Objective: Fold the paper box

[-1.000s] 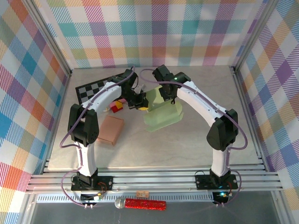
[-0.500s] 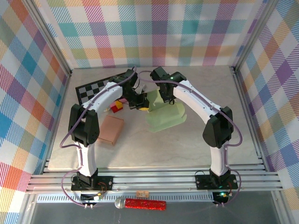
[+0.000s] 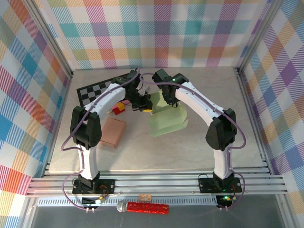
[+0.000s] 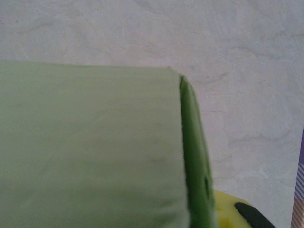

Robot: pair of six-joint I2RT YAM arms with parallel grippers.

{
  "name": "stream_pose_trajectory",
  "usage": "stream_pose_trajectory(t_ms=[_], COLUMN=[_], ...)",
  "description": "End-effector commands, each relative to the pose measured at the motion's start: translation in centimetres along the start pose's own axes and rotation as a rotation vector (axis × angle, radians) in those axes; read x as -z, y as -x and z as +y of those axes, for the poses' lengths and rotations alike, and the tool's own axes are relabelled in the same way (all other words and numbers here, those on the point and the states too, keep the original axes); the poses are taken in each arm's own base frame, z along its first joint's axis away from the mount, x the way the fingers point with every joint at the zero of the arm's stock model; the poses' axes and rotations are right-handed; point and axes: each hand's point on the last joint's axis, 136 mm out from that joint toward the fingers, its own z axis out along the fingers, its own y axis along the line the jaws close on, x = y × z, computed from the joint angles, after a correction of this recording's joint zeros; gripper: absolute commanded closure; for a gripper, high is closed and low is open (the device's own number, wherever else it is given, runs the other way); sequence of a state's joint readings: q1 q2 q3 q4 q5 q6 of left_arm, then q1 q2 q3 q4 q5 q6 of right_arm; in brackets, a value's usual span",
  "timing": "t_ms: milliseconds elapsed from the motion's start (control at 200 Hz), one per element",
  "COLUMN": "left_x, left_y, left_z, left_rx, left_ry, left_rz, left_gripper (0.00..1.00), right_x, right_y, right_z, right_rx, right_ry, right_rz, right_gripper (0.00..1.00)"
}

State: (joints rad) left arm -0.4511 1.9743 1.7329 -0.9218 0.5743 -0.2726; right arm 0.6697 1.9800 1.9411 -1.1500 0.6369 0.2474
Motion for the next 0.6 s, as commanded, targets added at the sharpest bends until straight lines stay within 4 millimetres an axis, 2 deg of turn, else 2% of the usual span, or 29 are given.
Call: stream_pose_trajectory(t_ms=[0,150,265,415,515,595], left_x=[0.8,0.8,0.8,0.7,0.6,0.4], left_y=[0.1,0.1,0.1,0.1,0.1,0.0], left_z=[-1.7,-1.8,-1.8,-1.8,-1.6,-1.3], left_rx=[-0.021,-0.022,-0.020,-0.015,-0.010,-0.006], left_ry=[-0.042,-0.042,-0.037,-0.031,-0.027,-0.019], left_rz=[-0.006,-0.005,-0.007,-0.009,-0.004,-0.002], left_gripper=[1.00,1.00,1.00,1.00,1.00,1.00], right_x=[-1.0,-0.9,-1.1,-1.1,-0.6,-0.1], right_y=[-1.1,-0.5,-0.5,-0.7,-0.3,0.3], right_z=[0.2,-0.7,-1.6,-1.7,-1.5,-1.9], right_rx=[0.009,0.001,-0.007,-0.007,-0.016,-0.034], right_ry=[-0.004,-0.053,-0.126,-0.143,-0.101,-0.089], right_rz=[0.051,0.032,0.036,0.040,0.030,0.010], right_gripper=[0.79,1.00,1.00,1.00,0.74,0.62])
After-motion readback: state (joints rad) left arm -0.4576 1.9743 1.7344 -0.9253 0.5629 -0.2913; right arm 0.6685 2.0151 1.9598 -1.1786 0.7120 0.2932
